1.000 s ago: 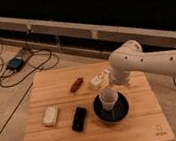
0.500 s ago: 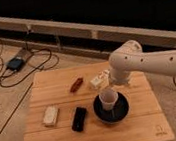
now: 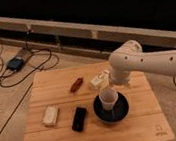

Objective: Push the eraser across the table

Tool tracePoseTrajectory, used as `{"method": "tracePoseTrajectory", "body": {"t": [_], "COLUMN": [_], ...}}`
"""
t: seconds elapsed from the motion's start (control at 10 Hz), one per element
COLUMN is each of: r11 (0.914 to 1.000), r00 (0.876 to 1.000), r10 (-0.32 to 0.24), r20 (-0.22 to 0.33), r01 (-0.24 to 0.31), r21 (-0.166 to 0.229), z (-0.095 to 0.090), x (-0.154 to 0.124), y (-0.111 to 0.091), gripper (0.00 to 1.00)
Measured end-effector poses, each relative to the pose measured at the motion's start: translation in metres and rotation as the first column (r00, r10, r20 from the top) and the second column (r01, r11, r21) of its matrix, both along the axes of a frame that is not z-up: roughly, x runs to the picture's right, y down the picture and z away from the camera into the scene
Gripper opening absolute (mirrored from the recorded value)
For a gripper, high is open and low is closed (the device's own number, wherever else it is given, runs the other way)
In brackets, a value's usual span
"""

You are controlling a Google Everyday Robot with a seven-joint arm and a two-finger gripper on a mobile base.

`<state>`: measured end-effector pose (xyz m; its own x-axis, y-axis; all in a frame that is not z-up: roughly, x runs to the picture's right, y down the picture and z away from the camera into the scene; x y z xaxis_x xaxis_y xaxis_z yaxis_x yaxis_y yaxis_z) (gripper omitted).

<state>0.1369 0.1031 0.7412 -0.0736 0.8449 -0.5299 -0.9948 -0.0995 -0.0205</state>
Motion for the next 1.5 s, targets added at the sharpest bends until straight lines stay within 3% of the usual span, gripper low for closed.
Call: {"method": "tracePoseTrajectory", "body": {"t": [0.2, 0.4, 0.5, 0.7, 0.9, 1.1, 1.4, 1.5], "r11": [1.0000, 0.9971, 0.9926, 0.9714, 0.9298, 0.8820, 0.7879, 0.7611], "r00": [1.000, 0.997, 0.992, 0.971, 0.926, 0.874, 0.764, 0.732], "r10": [-0.010, -0.075, -0.121, -0.237, -0.368, -0.470, -0.608, -0.638], "r20": [0.002, 0.023, 0.032, 0.044, 0.080, 0.125, 0.215, 0.239], "r01": [0.010, 0.074, 0.120, 0.236, 0.366, 0.470, 0.614, 0.646], "r21": [0.002, 0.014, 0.019, 0.031, 0.040, 0.036, 0.045, 0.053], "z": [-0.001, -0.007, -0.011, -0.022, -0.035, -0.044, -0.055, -0.057], "x": [0.000, -0.014, -0.022, -0.036, -0.059, -0.078, -0.113, -0.125], "y": [0.000, -0.003, -0.002, 0.005, 0.023, 0.049, 0.088, 0.096], "gripper": [0.80, 0.80, 0.80, 0.80, 0.80, 0.80, 0.80, 0.80]}}
